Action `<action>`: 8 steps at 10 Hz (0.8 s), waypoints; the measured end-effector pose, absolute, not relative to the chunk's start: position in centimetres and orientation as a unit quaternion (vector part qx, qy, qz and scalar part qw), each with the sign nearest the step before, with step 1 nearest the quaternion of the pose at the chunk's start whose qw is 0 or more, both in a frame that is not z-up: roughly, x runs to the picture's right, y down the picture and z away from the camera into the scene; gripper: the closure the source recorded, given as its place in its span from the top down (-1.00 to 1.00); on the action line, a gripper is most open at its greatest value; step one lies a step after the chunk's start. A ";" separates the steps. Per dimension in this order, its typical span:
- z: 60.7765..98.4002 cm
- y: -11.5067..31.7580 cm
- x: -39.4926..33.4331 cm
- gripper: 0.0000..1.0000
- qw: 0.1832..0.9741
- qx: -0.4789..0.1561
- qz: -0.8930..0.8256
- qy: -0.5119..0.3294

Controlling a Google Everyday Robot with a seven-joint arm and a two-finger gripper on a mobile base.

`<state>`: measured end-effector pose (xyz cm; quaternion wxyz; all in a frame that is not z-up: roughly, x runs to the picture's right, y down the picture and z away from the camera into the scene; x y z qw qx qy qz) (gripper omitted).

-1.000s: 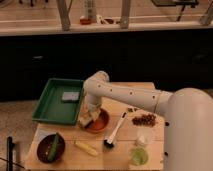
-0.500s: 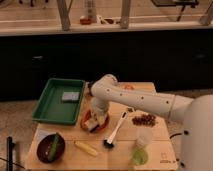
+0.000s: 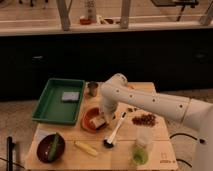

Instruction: Wipe red bowl with eraser

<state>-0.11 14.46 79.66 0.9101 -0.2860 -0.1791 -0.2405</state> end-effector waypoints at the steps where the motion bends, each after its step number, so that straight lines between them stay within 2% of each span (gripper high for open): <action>1: 80.3 13.7 -0.2 -0.99 0.911 -0.284 -0.241 -0.177; 4: 82.4 11.9 -2.3 -0.99 0.907 -0.284 -0.253 -0.181; 8: 82.9 13.2 -6.8 -0.99 0.884 -0.296 -0.294 -0.210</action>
